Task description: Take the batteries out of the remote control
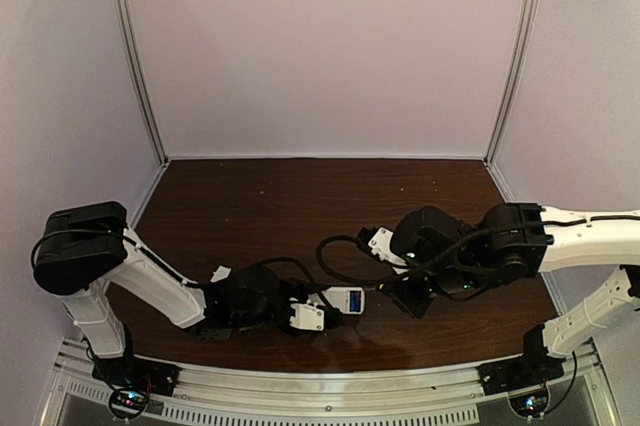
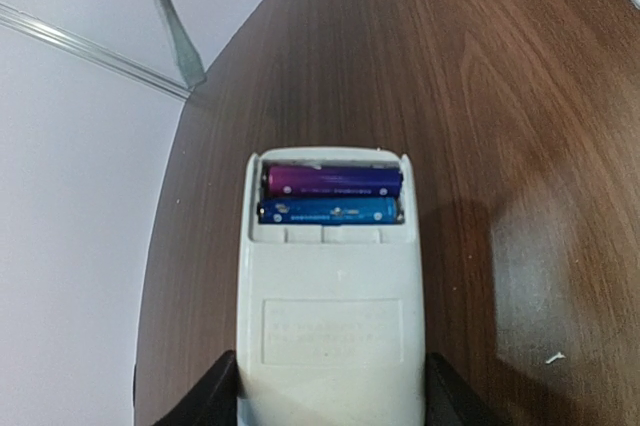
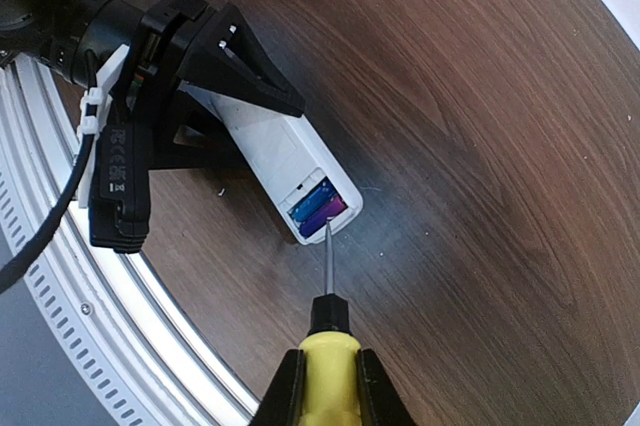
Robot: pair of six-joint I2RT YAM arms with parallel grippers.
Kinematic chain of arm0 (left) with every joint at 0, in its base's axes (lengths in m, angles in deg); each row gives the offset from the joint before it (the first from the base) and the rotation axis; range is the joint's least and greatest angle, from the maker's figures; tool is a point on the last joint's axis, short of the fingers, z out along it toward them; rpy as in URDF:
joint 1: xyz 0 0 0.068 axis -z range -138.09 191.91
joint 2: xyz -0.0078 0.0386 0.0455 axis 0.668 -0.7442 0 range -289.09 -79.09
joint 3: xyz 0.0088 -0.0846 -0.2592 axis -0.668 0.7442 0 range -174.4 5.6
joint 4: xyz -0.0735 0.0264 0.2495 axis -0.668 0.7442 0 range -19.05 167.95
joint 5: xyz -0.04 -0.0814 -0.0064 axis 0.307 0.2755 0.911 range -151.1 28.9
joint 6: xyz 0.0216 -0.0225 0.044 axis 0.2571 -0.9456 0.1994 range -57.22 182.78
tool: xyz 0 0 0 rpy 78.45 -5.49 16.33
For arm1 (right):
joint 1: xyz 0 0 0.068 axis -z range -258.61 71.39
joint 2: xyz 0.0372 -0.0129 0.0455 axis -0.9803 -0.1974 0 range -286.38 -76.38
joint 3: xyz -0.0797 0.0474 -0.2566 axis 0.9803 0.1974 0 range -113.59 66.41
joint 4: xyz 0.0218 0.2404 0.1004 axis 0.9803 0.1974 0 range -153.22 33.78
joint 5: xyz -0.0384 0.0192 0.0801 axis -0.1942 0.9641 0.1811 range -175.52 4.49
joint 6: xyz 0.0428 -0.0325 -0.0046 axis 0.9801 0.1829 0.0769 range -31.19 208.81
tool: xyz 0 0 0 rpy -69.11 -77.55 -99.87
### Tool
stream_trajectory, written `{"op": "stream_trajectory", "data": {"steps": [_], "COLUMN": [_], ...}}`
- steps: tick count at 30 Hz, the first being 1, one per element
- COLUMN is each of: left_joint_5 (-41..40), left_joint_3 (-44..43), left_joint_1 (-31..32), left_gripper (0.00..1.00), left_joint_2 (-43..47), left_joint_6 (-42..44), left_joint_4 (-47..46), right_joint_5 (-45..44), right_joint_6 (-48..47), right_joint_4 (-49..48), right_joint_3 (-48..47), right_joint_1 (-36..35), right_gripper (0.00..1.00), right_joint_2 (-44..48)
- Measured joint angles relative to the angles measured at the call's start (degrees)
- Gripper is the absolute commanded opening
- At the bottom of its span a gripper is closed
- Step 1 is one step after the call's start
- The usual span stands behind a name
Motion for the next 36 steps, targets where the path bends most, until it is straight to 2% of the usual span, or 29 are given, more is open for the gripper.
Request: {"op": "stream_trajectory", "data": {"steps": [36], "left_joint_5": [-6.43], "left_joint_3": [0.00], "left_joint_1": [1.55], "left_gripper": [0.00], "left_joint_2": [-3.63], "left_joint_6": [4.59], "left_joint_4": [-2.12], "right_joint_5": [-2.78], "right_joint_6": [-2.56], "right_joint_4": [-2.78], "right_joint_3": [-0.02], "right_joint_1": [0.00], "right_gripper": [0.00], "right_joint_2": [-9.11]}}
